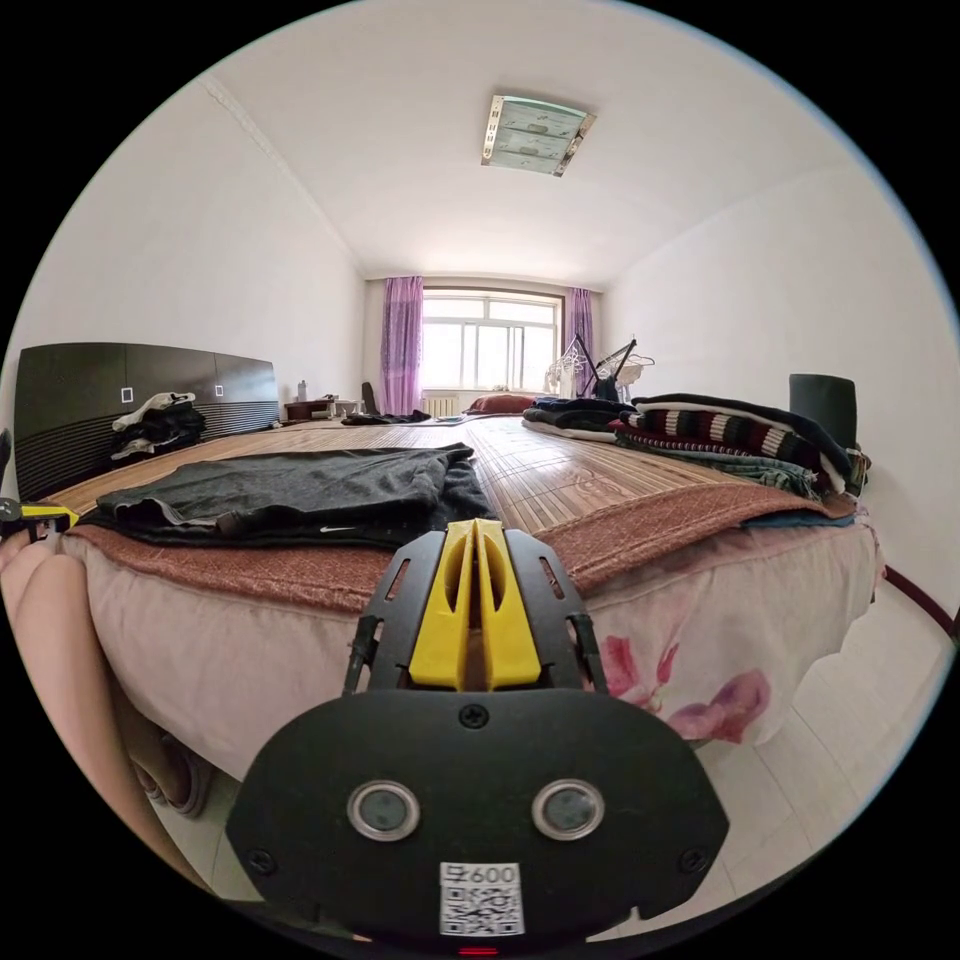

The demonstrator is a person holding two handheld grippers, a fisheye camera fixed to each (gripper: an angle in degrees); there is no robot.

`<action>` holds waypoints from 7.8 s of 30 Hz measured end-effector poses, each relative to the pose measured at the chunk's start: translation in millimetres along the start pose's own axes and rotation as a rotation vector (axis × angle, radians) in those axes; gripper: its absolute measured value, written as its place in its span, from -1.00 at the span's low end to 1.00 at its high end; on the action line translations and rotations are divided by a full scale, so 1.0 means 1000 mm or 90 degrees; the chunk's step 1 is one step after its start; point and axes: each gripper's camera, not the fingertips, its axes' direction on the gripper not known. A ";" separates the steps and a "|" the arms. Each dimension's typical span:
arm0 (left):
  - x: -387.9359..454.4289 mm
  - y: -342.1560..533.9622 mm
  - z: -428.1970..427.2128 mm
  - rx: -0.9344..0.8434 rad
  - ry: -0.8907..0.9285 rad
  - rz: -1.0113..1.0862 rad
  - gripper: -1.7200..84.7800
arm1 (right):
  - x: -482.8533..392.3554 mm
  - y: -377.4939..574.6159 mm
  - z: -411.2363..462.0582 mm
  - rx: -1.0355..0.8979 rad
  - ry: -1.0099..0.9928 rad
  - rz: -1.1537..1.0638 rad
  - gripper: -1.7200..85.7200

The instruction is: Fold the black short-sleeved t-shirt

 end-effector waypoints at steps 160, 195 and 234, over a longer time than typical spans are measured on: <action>-0.345 -0.154 -0.151 -0.455 0.611 -0.376 -0.85 | -0.324 0.113 0.008 -0.081 -0.586 -0.152 -0.84; -0.457 -0.133 -0.221 -0.273 0.870 -0.489 -0.96 | -0.702 0.213 0.086 -0.144 -0.225 -0.509 -0.97; -0.420 -0.354 -0.200 -0.469 0.697 -0.508 -0.75 | -0.668 0.208 -0.018 -0.174 -0.413 -0.628 -0.98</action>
